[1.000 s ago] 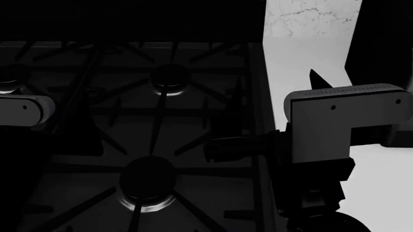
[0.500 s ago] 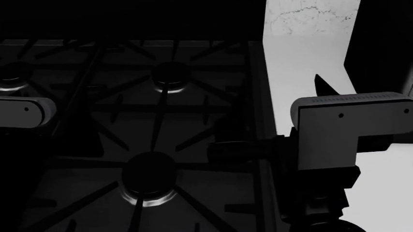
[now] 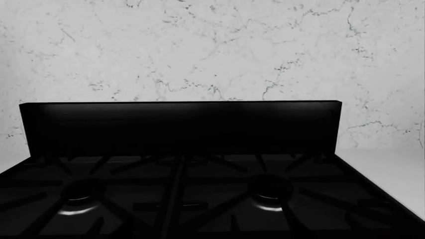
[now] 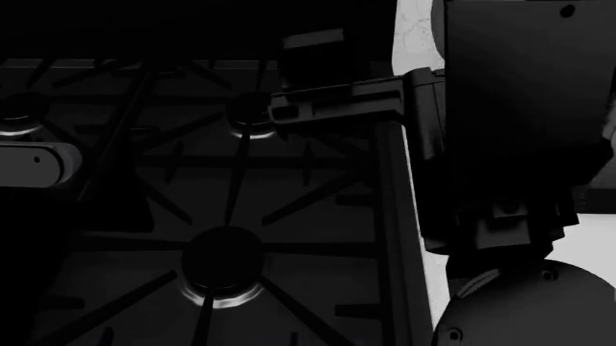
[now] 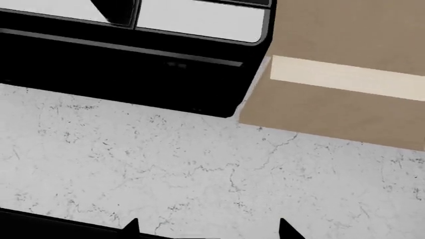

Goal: Press the start button on the microwave

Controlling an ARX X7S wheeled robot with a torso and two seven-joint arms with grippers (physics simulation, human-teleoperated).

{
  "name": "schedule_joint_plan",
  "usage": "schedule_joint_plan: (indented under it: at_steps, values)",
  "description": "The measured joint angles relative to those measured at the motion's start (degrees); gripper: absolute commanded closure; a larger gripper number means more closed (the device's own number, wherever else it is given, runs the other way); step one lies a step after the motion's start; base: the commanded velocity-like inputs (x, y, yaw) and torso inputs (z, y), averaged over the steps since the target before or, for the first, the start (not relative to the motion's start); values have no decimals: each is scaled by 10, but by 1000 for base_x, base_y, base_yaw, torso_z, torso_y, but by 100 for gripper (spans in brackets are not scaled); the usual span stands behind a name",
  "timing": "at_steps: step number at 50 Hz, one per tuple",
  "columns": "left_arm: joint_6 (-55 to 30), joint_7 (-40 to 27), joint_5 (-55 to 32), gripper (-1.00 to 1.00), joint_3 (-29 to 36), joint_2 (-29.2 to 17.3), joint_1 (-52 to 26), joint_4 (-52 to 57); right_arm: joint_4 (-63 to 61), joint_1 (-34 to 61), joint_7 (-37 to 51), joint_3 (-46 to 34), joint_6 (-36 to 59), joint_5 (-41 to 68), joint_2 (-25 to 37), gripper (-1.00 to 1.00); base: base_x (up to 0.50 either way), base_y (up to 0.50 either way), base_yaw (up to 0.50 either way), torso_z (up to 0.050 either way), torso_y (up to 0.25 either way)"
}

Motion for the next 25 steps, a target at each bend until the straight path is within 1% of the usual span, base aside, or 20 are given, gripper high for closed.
schedule_joint_plan:
  at_steps: [5, 10, 17, 25]
  values:
    - [1, -1, -3, -100, 0, -1, -1, -1, 40, 101, 95, 5, 13, 137, 28, -100, 0, 0, 0, 0, 0]
    - [2, -3, -5, -100, 1, -3, -2, -2, 79, 184, 138, -5, 9, 206, 53, -100, 0, 0, 0, 0, 0]
    - [2, -5, -8, -100, 4, -5, -5, -1, 144, 278, 148, -35, -9, 235, 78, -100, 0, 0, 0, 0, 0]
    - [1, -9, -11, -100, 8, -7, -6, 2, 243, 372, 121, -80, -42, 221, 87, -100, 0, 0, 0, 0, 0]
